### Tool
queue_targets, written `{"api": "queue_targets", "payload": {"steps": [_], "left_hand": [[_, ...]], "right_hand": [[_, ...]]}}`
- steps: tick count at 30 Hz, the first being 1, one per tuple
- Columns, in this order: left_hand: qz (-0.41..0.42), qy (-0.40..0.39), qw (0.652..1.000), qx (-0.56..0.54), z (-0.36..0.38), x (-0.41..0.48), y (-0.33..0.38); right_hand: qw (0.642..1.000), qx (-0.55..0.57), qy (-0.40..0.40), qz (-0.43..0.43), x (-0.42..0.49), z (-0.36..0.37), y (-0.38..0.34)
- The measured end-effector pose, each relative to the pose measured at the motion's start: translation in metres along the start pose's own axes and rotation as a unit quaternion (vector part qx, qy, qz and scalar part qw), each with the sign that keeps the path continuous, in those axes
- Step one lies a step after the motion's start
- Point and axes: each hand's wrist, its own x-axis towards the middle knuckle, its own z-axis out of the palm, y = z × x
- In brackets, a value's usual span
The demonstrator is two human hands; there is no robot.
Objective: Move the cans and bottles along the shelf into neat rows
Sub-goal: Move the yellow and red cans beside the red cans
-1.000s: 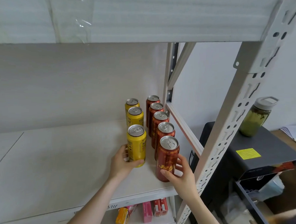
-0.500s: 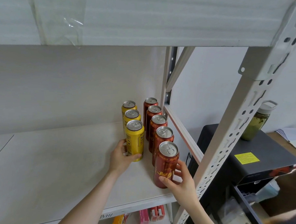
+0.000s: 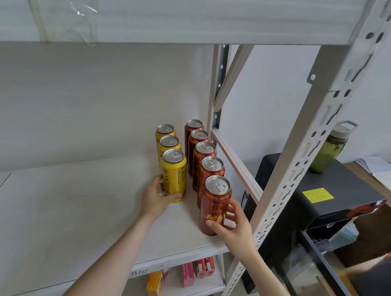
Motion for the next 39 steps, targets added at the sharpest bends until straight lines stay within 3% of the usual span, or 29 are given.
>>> {"api": "queue_targets", "payload": {"steps": [7, 12, 21, 30, 39], "left_hand": [[0.006, 0.011, 0.999, 0.051, -0.018, -0.013, 0.006], [0.070, 0.000, 0.988, 0.140, -0.037, -0.032, 0.009], [0.239, 0.005, 0.895, 0.377, -0.055, -0.075, 0.001], [0.229, 0.003, 0.854, 0.467, -0.083, -0.120, -0.006], [0.230, 0.012, 0.842, 0.488, -0.123, -0.187, -0.013]], "right_hand": [[0.999, -0.023, 0.026, -0.002, -0.007, 0.005, -0.005], [0.992, -0.093, 0.082, -0.022, -0.019, 0.013, -0.009], [0.935, -0.325, 0.127, -0.068, -0.059, 0.024, -0.014], [0.872, -0.471, 0.110, -0.077, -0.095, 0.029, -0.022], [0.829, -0.543, 0.073, -0.113, -0.148, 0.047, -0.040]]}}
